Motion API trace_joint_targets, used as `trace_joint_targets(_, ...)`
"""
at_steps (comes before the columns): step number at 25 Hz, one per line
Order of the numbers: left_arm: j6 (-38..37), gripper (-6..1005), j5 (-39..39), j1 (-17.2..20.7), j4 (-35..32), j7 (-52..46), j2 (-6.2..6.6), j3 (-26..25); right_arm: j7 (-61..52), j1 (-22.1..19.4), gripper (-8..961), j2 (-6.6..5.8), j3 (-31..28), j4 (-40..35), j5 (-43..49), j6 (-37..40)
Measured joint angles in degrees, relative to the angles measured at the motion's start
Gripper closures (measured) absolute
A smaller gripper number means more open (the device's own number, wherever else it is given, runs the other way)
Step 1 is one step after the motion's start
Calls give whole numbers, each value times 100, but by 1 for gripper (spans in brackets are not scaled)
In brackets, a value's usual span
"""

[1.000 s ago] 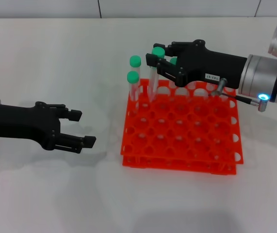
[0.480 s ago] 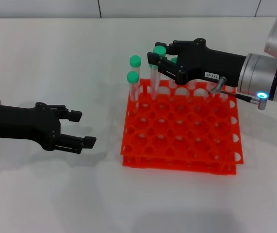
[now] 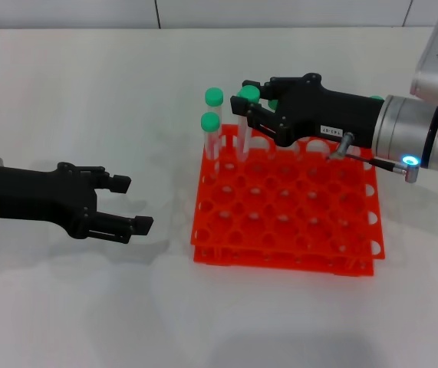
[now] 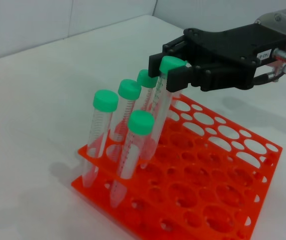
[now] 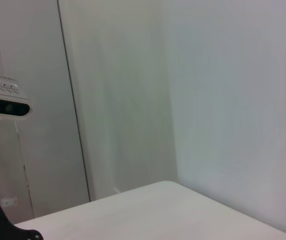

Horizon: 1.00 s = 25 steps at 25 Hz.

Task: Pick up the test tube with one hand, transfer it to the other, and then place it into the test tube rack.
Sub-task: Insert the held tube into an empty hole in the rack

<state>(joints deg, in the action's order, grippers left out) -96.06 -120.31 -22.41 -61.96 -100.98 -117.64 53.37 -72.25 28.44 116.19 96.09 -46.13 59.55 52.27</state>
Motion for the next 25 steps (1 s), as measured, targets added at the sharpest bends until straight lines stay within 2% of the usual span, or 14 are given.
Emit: trace_joint_targets(25, 9, 109, -23, 0, 0, 9, -42, -2, 62, 45, 688, 0, 234, 84, -58, -196)
